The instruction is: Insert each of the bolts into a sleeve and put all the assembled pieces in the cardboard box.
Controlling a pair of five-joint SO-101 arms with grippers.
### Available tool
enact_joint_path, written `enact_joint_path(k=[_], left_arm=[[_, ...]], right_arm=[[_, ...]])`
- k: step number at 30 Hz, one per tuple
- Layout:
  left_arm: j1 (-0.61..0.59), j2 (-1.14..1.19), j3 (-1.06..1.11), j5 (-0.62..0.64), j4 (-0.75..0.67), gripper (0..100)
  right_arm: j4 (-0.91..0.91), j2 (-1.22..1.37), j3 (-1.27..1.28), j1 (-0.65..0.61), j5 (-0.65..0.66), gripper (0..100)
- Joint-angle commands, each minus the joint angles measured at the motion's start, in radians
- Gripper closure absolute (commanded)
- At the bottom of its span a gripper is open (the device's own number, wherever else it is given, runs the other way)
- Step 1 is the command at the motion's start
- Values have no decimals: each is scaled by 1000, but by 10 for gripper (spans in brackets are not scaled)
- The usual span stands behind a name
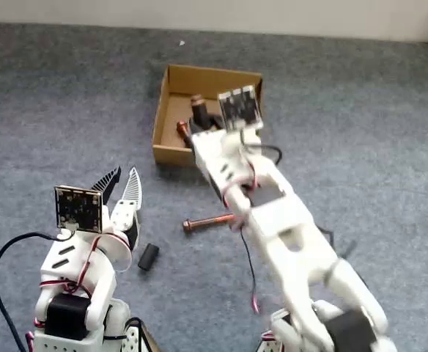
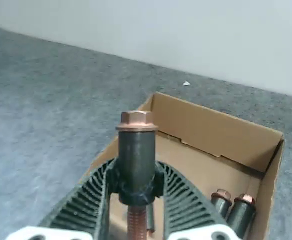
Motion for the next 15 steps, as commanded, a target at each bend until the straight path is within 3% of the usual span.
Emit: enact_joint_path(k=[1,5,9,15], left_arm=[[-12,-4,-2,-12,-20,905],[-13,-4,-2,-12,-20,903],[-13,-4,-2,-12,-20,903],[-15,-4,-7,-12,-20,902]], right_arm=[[-51,179,-189,30,12,992],[-47,340,-298,47,8,970],[-47,414,-320,51,8,854],[48,383,-326,50,8,847]])
